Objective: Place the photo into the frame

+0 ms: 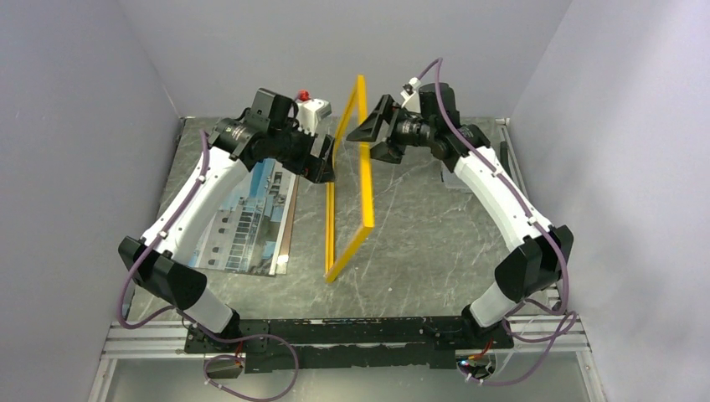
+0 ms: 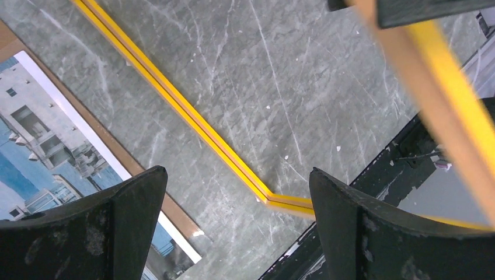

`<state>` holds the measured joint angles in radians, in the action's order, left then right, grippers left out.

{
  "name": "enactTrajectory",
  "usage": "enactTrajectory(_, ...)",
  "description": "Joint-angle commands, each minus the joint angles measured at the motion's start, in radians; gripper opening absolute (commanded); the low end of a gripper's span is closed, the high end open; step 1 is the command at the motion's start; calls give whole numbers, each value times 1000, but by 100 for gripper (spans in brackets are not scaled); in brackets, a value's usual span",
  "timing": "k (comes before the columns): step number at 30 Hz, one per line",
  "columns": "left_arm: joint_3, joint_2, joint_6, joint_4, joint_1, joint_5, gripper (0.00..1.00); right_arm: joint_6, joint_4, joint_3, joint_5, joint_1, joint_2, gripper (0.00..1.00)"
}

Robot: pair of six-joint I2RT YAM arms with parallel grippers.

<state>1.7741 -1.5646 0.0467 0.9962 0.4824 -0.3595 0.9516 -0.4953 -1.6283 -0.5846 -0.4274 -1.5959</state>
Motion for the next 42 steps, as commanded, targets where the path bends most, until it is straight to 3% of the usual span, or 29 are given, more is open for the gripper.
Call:
enactTrajectory(1, 8, 21, 7, -22, -1, 23, 98, -131, -138, -31, -5, 45, 57, 83)
enactTrajectory(7, -85, 39, 5, -59, -1, 45, 98, -164, -164, 13, -15, 95, 86, 81)
enactTrajectory(13, -250, 38, -34, -103, -30, 104, 98, -342, -356, 40, 143, 137, 122, 74)
enactTrajectory(17, -321, 16, -61, -148, -105, 108, 98, -431, -386, 126, 274, 145, 141, 67)
enactTrajectory(26, -424, -14, -158, -233, -186, 151, 98, -512, -335, 315, 422, 147, 128, 39)
enactTrajectory(32, -495, -63, -198, -286, -202, 171, 98, -521, -298, 369, 460, 147, 88, 27)
enactTrajectory(34, -505, -80, -211, -291, -212, 172, 98, -526, -284, 384, 474, 147, 70, 27)
enactTrajectory(37, -513, -104, -230, -292, -215, 166, 87, -541, -275, 398, 522, 147, 38, 28)
enactTrajectory(42, -506, -110, -215, -291, -217, 143, 88, -534, -247, 423, 610, 146, -20, 34)
